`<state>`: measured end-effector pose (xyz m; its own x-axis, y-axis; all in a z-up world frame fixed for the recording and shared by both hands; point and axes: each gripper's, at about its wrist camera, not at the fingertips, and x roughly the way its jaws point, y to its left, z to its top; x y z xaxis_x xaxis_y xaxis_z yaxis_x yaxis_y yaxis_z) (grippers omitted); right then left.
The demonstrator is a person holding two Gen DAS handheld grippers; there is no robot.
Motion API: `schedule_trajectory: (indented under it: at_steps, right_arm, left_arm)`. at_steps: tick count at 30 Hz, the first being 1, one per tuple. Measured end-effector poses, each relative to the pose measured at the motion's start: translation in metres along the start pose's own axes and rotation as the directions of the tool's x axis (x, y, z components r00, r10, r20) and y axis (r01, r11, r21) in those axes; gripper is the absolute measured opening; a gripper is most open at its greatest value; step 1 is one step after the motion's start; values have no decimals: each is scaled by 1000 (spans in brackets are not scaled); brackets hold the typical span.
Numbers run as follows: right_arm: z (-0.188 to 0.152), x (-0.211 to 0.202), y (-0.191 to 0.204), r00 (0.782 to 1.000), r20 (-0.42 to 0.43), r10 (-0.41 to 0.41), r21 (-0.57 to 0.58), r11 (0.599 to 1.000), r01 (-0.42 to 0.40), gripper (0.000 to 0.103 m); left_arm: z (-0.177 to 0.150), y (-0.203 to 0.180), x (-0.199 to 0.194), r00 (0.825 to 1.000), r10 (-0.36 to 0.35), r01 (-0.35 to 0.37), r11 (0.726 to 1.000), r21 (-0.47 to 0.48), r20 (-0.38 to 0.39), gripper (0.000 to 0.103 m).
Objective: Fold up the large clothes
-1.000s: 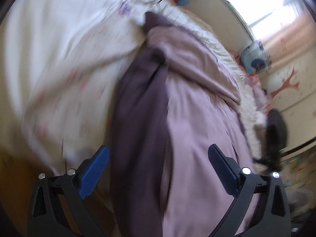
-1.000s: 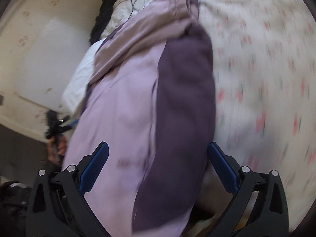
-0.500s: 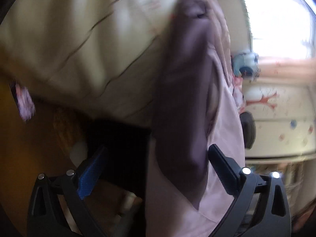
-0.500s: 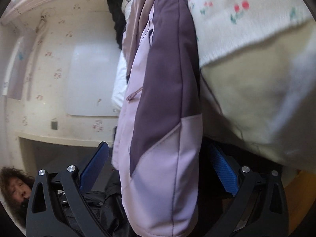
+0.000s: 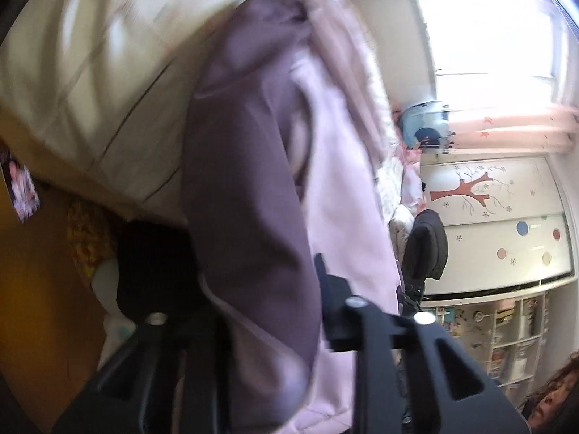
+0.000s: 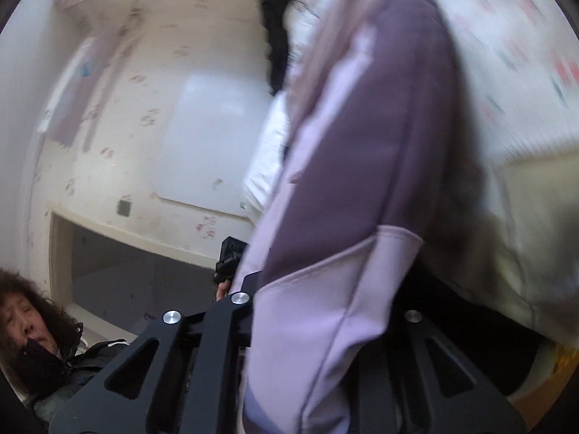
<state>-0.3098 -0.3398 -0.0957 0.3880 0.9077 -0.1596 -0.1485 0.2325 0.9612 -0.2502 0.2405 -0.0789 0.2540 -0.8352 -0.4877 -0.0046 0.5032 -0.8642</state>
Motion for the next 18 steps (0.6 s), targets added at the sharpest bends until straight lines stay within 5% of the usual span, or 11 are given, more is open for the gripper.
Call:
schedule_trajectory:
  at_steps: [5, 9, 11, 15, 18]
  right_arm:
    - [18, -4, 68, 994, 61, 90, -139, 987, -81, 14]
    - [17, -28, 120, 983, 70, 170, -241, 959, -149, 14]
    - [9, -43, 132, 986, 50, 156, -273, 952, -137, 14]
    - [-19, -57, 95, 997, -48, 55, -174, 983, -62, 20]
    - [-49, -52, 43, 990, -143, -13, -62, 998, 4, 29]
  left_arm:
    - [-6, -83, -47, 990, -109, 94, 984, 153, 92, 15]
    - [-30, -134, -80, 980, -180, 151, 948, 278, 81, 15]
    - [-34, -137, -94, 985, -162, 135, 935, 328, 55, 15]
    - [-48, -81, -80, 988, -90, 124, 949, 291, -127, 20]
    - [-68, -24, -53, 958, -40, 108, 968, 226, -284, 31]
